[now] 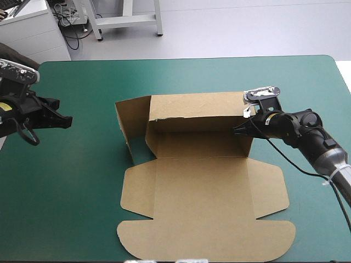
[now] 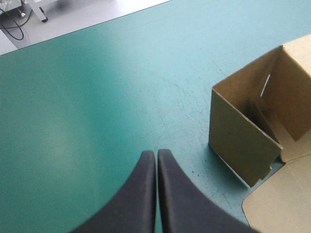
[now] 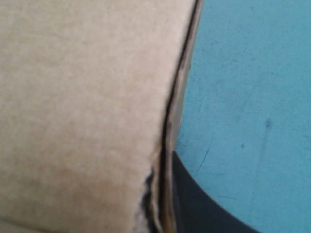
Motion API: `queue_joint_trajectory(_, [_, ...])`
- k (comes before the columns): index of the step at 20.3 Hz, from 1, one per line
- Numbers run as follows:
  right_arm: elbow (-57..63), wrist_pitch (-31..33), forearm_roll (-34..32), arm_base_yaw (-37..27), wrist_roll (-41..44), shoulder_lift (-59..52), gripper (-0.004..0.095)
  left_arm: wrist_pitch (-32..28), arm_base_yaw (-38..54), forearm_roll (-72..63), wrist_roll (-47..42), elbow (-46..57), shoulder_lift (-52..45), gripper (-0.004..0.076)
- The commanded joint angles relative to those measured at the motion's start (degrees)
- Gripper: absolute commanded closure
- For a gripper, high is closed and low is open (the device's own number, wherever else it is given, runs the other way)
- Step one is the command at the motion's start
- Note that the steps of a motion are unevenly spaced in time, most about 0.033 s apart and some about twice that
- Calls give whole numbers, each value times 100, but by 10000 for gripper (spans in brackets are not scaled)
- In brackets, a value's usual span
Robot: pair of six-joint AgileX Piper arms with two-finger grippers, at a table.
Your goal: Fold the box
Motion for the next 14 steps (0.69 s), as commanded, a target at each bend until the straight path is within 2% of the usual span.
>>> queue_joint_trajectory(1, [-204,-267,-8,-26,-32,-190,931,-184,52,-227,-34,74,-425,730])
queue_joint_trajectory(4, [-220,-66,-8,-26,-61,-202,931,-235,52,-175,-34,604,-802,730])
queue_joint_trajectory(6, [-282,246,11,-26,-257,-202,931,-528,52,-161,-34,1022,-1017,730])
queue_joint_trajectory(8, [-443,610,322,-26,-558,-202,931,-804,52,-161,-34,1410,-1144,730])
queue_joint_trajectory(14, [-1114,2257,498,-26,-745,-202,931,-1441,52,178,-34,1885,-1157,733])
